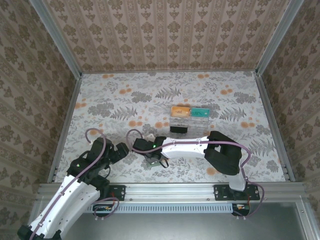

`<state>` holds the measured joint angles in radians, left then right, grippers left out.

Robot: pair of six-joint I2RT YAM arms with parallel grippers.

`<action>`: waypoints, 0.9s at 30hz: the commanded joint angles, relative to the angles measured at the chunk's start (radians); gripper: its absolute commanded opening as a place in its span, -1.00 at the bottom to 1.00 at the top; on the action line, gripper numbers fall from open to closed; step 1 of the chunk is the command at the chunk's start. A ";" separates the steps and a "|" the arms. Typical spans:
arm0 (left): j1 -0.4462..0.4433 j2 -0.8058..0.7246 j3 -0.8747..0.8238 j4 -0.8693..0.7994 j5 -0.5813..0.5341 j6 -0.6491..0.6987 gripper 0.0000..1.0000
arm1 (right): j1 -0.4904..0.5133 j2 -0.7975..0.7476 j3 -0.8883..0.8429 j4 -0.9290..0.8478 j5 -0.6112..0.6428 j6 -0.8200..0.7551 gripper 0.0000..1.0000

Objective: Take the credit cards out of the card holder

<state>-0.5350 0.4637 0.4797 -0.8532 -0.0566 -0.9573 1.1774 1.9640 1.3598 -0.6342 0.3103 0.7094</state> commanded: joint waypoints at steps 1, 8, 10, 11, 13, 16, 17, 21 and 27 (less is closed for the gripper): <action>0.007 0.016 -0.006 0.058 0.066 0.031 0.96 | 0.002 -0.020 -0.038 -0.004 0.003 0.014 -0.84; 0.001 0.109 -0.033 0.258 0.256 0.015 0.26 | -0.007 -0.108 -0.089 0.079 -0.011 0.024 -1.00; -0.004 0.141 -0.043 0.316 0.298 -0.004 -0.13 | -0.014 -0.132 -0.105 0.115 -0.026 0.031 -1.00; -0.007 0.158 -0.049 0.351 0.320 -0.016 -0.28 | -0.019 -0.142 -0.114 0.138 -0.038 0.034 -1.00; -0.014 0.191 -0.067 0.429 0.368 -0.037 -0.54 | -0.027 -0.157 -0.127 0.163 -0.057 0.042 -1.00; -0.022 0.260 -0.088 0.549 0.432 -0.082 -0.93 | -0.036 -0.166 -0.149 0.206 -0.077 0.048 -1.00; -0.027 0.291 -0.095 0.590 0.450 -0.095 -1.00 | -0.039 -0.169 -0.156 0.218 -0.082 0.050 -1.00; -0.057 0.412 -0.089 0.689 0.486 -0.118 -1.00 | -0.051 -0.179 -0.184 0.262 -0.101 0.071 -1.00; -0.098 0.568 -0.074 0.768 0.491 -0.129 -1.00 | -0.061 -0.173 -0.192 0.290 -0.112 0.078 -1.00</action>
<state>-0.6228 0.9916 0.3965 -0.1604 0.4023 -1.0641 1.1233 1.8221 1.1805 -0.3832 0.2161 0.7643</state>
